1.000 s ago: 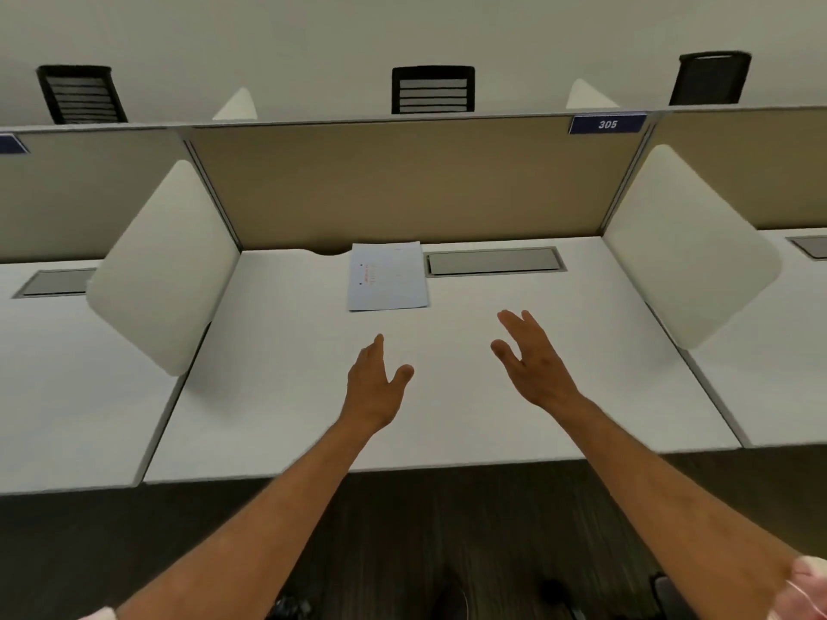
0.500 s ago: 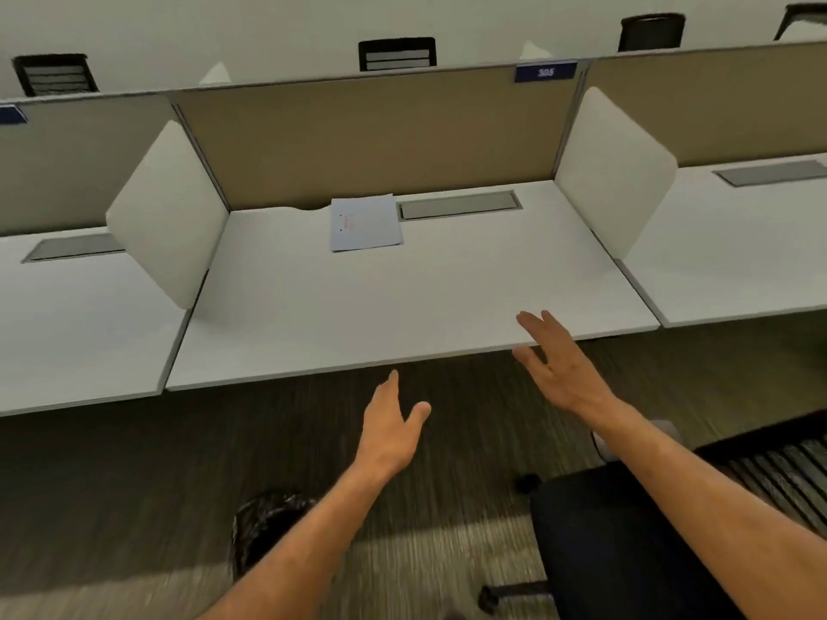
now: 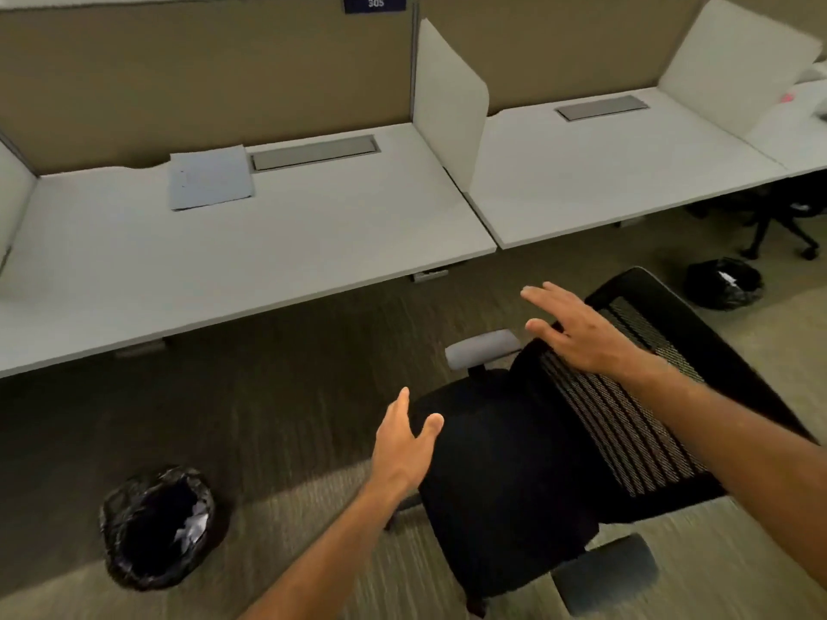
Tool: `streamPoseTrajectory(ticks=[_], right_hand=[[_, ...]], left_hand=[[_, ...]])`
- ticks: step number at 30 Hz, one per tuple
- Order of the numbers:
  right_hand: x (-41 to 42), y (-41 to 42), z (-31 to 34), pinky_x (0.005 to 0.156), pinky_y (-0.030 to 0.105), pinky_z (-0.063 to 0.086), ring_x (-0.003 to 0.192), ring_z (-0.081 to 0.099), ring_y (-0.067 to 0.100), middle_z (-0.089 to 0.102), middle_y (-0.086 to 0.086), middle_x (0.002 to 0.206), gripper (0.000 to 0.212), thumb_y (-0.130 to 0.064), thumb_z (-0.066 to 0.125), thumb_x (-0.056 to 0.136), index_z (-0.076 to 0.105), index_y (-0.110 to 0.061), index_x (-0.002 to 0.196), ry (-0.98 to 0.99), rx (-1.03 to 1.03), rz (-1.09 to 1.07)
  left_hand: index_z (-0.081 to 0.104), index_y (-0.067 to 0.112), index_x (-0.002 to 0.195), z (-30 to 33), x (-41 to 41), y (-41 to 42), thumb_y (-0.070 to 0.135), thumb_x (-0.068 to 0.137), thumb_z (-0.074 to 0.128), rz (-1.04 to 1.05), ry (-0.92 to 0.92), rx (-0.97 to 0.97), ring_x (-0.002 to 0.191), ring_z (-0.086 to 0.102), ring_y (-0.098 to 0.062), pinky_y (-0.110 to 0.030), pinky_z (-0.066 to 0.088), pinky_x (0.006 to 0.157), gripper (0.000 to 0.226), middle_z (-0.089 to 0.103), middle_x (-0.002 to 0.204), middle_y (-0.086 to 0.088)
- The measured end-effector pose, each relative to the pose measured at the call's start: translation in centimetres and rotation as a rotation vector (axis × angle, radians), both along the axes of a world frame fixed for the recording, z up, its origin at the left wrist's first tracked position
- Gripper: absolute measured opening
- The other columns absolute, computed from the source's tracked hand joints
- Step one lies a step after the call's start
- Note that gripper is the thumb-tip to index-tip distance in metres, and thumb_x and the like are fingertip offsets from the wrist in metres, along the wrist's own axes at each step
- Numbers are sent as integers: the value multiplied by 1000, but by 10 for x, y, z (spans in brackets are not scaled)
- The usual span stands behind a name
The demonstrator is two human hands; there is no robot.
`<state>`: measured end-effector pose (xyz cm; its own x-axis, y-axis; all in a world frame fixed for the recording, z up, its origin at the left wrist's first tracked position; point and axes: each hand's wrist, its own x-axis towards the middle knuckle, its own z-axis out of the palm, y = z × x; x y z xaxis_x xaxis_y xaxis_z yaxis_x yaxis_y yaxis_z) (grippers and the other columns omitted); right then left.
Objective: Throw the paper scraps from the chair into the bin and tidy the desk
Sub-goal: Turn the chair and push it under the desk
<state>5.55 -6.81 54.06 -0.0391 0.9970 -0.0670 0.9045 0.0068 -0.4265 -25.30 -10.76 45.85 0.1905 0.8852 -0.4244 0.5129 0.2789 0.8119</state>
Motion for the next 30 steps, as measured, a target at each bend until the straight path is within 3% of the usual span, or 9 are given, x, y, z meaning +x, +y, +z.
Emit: streamPoseTrajectory(ticks=[3, 8, 16, 23, 30], right_hand=[[83, -26, 5, 118, 29, 11, 153, 17, 12, 35, -2, 161, 55, -38, 49, 102, 36, -23, 154, -37, 10, -2], [204, -36, 5, 120, 35, 15, 152, 21, 16, 39, 0, 159, 55, -41, 49, 101, 39, -24, 152, -49, -5, 98], [340, -8, -40, 124, 43, 19, 152, 22, 18, 41, -2, 159, 56, -42, 57, 98, 46, -22, 149, -121, -67, 205], [403, 33, -86, 124, 36, 8, 155, 7, 17, 23, -2, 166, 62, -51, 51, 98, 40, -24, 153, -284, -162, 468], [421, 45, -111, 126, 45, 12, 156, -1, 22, 8, 0, 169, 66, -57, 38, 98, 31, -28, 157, -342, -114, 617]], left_hand=[[19, 26, 158, -3, 77, -37, 49, 96, 58, -21, -14, -2, 149, 26, -15, -43, 28, 120, 77, 28, 163, 4], [18, 29, 158, -5, 192, -85, 52, 93, 58, 47, -20, -31, 149, 25, -16, -42, 27, 120, 79, 27, 163, 3], [20, 32, 156, -15, 356, -126, 55, 90, 59, 45, -66, -113, 145, 30, -11, -32, 28, 112, 81, 29, 161, 10], [16, 25, 158, -24, 505, -119, 61, 89, 56, 24, -87, -133, 148, 24, -12, -34, 26, 117, 88, 20, 165, 9], [-3, 19, 159, -44, 583, -102, 61, 84, 63, 18, -7, -173, 153, 11, -20, -37, 16, 121, 109, -1, 169, 1]])
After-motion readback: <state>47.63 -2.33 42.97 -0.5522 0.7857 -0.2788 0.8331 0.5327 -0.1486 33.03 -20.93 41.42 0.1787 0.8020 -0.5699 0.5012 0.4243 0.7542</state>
